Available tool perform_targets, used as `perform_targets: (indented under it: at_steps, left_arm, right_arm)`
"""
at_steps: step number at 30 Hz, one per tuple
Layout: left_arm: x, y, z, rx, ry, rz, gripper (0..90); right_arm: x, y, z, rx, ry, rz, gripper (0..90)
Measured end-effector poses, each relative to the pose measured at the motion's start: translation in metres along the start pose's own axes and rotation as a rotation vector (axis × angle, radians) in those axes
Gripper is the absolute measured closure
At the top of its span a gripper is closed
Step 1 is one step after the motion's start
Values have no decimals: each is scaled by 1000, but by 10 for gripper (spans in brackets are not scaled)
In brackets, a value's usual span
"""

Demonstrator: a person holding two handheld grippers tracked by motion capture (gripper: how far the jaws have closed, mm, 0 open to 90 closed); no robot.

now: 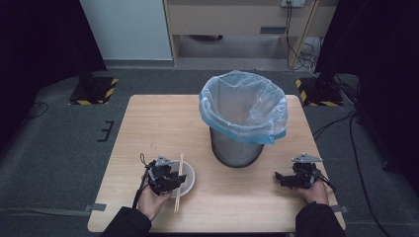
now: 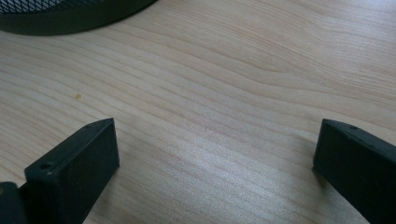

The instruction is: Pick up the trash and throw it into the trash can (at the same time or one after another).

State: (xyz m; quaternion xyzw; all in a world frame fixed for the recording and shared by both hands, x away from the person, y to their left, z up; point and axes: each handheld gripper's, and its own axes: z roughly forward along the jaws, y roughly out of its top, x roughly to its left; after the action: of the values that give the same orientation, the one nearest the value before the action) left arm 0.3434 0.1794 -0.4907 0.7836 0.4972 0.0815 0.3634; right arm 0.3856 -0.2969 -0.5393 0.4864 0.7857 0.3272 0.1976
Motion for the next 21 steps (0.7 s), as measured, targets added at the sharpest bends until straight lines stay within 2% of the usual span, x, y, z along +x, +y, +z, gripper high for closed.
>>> perform_targets:
  at_steps: [13, 21]
  left_arm:
    - [1, 2, -3, 16, -3, -7, 814]
    - [2, 3, -6, 10, -1, 0, 843]
  right_arm:
    - [0, 0, 0, 0, 0, 0, 4]
    - [0, 0, 0, -1, 0, -3, 4]
